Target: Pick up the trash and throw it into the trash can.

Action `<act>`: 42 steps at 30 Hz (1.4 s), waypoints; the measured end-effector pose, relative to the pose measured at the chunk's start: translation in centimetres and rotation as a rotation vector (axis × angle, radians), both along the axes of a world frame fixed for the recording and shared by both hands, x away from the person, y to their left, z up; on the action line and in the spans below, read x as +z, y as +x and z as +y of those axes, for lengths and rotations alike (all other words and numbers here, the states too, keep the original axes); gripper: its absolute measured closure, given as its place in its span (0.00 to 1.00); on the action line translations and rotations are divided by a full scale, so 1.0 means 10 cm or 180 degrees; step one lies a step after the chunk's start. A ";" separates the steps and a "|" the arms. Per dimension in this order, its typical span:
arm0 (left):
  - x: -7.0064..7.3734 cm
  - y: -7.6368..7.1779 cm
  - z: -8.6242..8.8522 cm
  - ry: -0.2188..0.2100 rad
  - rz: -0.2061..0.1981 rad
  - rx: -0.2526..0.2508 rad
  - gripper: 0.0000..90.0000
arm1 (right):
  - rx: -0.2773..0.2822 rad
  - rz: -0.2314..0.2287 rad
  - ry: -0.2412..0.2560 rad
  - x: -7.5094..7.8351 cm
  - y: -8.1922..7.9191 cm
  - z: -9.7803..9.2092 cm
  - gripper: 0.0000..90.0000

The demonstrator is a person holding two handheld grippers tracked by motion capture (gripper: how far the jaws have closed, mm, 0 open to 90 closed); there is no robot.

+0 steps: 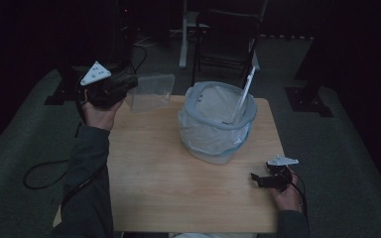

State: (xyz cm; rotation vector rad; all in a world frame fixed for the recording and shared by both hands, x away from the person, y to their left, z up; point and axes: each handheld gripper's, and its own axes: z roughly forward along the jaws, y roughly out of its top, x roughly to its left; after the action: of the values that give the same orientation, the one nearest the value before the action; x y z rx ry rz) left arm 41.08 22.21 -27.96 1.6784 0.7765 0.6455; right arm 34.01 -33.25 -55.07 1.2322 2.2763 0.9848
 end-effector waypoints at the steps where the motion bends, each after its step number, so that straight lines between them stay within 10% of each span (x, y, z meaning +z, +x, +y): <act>1: 0.02 0.00 -0.01 -0.0001 -0.0010 -0.0004 0.98 | 0.0001 0.0000 0.0000 0.00 0.00 0.00 0.14; 42: 0.44 0.01 -0.34 -0.0176 -0.0243 -0.0238 0.98 | 0.0000 0.0004 -0.0001 0.00 0.00 0.00 0.14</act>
State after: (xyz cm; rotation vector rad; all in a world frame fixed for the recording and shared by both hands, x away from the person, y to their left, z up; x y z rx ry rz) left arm 41.13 18.86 -23.54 1.6152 0.6684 0.6269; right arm 34.01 -33.25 -55.06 1.2331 2.2771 0.9839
